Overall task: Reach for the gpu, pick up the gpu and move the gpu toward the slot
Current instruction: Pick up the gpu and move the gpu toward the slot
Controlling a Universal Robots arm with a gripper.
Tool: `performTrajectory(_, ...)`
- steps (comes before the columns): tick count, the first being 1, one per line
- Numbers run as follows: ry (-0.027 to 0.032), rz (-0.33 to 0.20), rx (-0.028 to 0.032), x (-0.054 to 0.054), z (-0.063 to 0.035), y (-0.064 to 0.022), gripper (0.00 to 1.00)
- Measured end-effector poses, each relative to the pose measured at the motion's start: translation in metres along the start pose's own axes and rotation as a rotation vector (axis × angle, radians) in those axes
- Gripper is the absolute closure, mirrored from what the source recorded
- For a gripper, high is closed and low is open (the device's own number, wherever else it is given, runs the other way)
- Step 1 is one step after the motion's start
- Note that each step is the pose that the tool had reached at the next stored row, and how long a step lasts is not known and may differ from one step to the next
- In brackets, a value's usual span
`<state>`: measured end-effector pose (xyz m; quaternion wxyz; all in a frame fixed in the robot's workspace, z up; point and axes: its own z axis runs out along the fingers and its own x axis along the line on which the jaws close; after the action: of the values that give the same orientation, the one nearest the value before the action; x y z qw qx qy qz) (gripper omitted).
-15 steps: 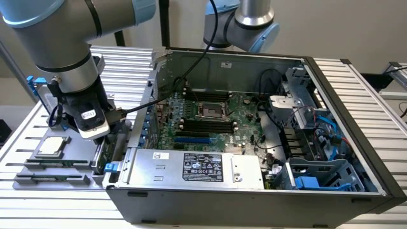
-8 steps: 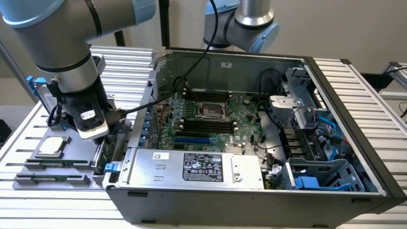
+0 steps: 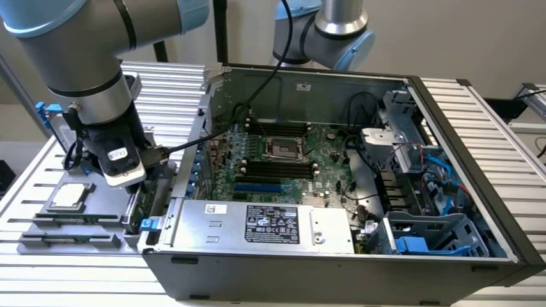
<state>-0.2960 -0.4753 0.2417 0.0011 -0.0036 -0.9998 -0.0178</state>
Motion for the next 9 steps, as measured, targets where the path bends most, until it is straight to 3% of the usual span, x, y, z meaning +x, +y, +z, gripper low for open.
performTrajectory(4, 0.0001, -0.001, -0.0063, 0.0, -0.0001, -0.0002, 0.74)
performTrajectory(9, 0.0001, -0.005, -0.009, 0.0, -0.0014, -0.0006, 0.74)
